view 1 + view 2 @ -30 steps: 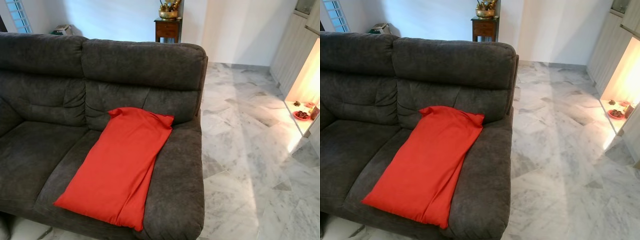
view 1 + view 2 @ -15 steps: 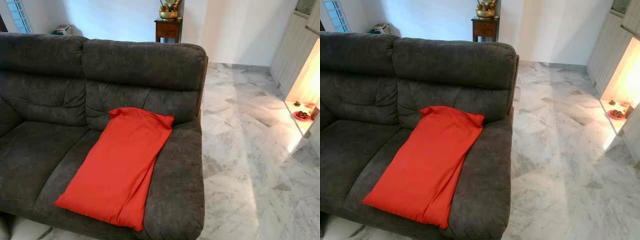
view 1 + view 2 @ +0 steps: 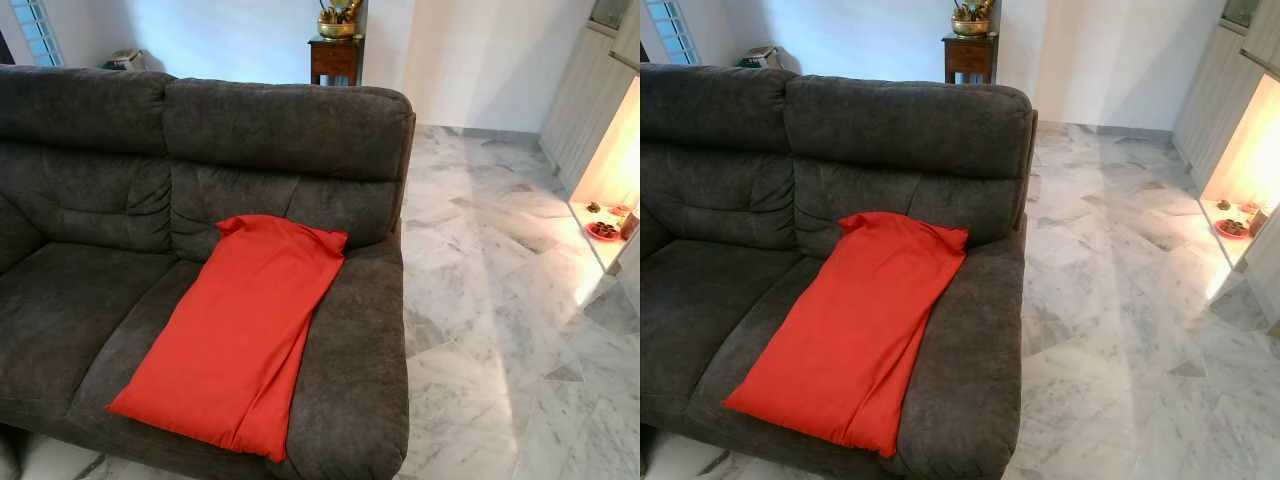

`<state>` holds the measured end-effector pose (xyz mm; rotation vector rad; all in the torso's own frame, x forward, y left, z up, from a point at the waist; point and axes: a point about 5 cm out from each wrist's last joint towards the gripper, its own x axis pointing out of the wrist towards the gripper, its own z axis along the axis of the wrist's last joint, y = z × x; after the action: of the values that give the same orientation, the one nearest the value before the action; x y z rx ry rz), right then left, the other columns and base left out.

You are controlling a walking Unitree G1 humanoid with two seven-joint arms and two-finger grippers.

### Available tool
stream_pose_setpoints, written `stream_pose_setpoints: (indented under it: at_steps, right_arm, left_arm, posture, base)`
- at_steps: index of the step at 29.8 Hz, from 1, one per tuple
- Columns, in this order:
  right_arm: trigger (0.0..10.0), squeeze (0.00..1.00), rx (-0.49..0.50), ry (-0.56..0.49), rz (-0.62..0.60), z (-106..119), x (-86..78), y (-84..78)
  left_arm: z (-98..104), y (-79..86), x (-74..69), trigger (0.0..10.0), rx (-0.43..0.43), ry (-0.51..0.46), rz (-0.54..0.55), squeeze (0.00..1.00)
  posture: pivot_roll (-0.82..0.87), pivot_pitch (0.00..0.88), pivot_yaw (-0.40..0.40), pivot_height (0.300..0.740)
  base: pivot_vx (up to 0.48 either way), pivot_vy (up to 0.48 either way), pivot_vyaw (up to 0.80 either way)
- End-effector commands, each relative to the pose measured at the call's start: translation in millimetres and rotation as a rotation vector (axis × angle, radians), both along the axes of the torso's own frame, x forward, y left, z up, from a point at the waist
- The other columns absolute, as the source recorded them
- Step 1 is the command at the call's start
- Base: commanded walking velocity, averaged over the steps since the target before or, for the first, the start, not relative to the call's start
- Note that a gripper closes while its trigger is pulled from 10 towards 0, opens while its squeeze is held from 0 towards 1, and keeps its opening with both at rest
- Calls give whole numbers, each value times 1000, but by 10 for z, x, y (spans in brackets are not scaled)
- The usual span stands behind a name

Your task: Move the pillow to the sofa from floor

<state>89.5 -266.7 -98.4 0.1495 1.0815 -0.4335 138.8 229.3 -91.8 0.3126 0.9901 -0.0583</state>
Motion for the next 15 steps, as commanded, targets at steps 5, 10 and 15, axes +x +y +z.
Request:
stream_pose_setpoints:
  at_steps: [5, 10, 15]
  right_arm:
    - [10000, 0, 3, -11, 7, 1, 26, 19]
    - [10000, 0, 4, -15, 9, 4, 45, 26]
    - [10000, 0, 6, -15, 11, 3, 49, 31]
  left_arm:
    - [-30, 16, -75, 10000, -1, 32, 33, 0]
    - [-29, 27, -79, 10000, 3, 36, 31, 0]
    - [-29, 35, -85, 10000, 5, 38, 32, 0]
  posture:
    - [80, 0, -13, 740]
    - [88, 0, -13, 740]
    - [85, 0, -11, 740]
  base:
    - [0, 340, 0]
    - [0, 338, 0]
    - [0, 335, 0]
